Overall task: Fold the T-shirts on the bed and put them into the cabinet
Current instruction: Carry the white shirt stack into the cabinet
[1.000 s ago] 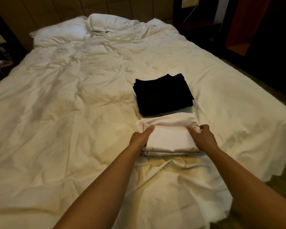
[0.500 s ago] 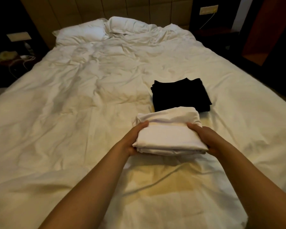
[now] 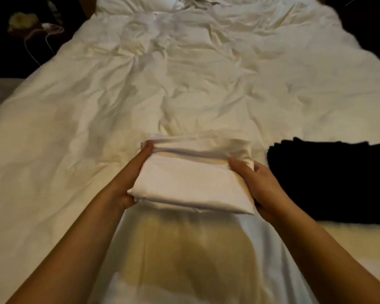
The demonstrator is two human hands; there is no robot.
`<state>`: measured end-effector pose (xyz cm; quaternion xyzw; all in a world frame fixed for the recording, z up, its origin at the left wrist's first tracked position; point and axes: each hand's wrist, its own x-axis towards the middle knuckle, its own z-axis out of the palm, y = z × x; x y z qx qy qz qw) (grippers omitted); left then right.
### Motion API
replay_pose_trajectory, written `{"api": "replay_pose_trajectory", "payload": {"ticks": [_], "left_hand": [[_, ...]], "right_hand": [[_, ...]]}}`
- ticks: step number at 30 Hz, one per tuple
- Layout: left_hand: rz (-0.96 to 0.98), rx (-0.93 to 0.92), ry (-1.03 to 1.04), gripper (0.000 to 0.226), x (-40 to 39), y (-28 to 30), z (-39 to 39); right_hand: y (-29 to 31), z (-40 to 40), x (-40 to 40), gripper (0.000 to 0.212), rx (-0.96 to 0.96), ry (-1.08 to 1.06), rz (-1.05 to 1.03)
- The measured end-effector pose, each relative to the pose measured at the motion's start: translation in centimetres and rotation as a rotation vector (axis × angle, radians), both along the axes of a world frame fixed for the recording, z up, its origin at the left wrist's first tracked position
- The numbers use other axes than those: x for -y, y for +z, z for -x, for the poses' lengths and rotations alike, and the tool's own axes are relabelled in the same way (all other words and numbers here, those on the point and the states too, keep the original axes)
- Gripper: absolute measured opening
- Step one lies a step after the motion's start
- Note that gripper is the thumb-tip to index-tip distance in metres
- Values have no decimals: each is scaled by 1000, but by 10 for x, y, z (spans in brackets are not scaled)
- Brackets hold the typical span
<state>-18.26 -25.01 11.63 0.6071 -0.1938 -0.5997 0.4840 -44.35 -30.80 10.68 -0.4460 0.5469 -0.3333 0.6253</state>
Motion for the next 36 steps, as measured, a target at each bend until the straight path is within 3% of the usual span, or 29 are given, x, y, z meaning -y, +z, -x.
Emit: {"api": "replay_pose_trajectory", "payload": {"ticks": [4,13,18,21,31,36], "left_hand": [[-35,-56,8,51,21,62,1],[-100,-67,-196,56,56,305,77],[-86,-47,-338,64,62,383,136],[-66,-34,-429,57,61,404,171],[-53,0,-737,46,34,448,345],[-75,12,-847,65,16,446,478]], "right_hand": [[62,-6,19,22,-17,-35,-51],[299,81,-3,24,-33,-270,-203],[382,132,-39,31,-62,-429,-82],[404,159,-67,37,-63,-537,-53],[424,298,-166,26,62,-852,-67],[413,413,-204,34,112,-994,-37]]}}
